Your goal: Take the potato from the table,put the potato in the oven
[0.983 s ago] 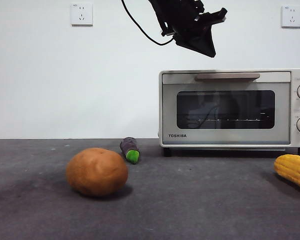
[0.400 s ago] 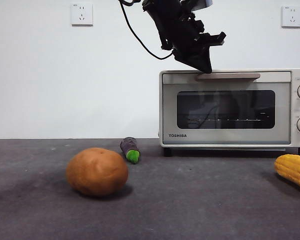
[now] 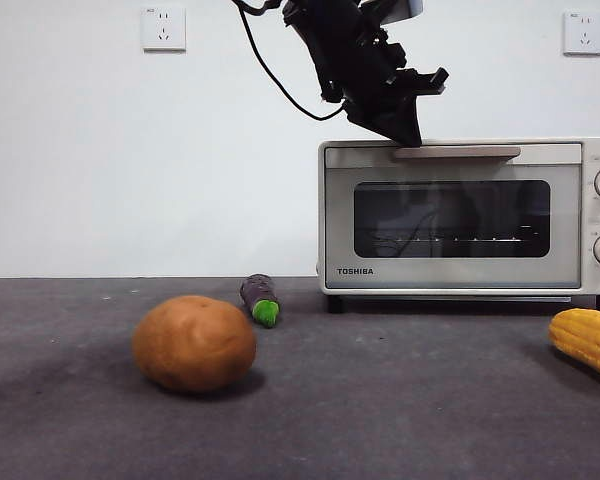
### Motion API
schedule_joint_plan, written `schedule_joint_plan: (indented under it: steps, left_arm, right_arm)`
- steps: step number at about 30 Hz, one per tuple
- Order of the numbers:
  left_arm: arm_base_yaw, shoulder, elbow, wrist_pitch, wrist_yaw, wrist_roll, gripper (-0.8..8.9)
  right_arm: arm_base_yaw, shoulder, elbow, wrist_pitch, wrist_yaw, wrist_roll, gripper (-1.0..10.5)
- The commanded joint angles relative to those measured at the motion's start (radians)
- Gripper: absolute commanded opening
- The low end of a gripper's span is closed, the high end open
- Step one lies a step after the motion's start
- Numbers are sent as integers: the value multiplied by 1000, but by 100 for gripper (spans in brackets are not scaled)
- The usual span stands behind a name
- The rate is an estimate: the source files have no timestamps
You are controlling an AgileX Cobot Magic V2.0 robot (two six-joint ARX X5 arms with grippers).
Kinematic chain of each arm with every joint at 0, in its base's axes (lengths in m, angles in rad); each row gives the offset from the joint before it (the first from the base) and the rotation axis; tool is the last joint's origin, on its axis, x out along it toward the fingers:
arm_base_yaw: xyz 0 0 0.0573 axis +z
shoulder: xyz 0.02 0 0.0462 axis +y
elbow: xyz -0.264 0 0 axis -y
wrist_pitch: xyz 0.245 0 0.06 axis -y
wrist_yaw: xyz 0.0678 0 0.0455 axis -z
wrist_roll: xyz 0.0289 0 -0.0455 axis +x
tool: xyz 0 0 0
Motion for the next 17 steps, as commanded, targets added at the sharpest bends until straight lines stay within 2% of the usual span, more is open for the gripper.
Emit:
schedule_joint_plan:
  steps: [1, 17]
  left_arm:
    - [5, 39, 3, -7, -2, 11, -8]
    - [-12, 43, 3, -47, 31, 8, -8]
  right_arm:
    - [1, -1, 4, 2, -3, -7, 0]
    - [1, 1, 4, 3, -3, -6, 0]
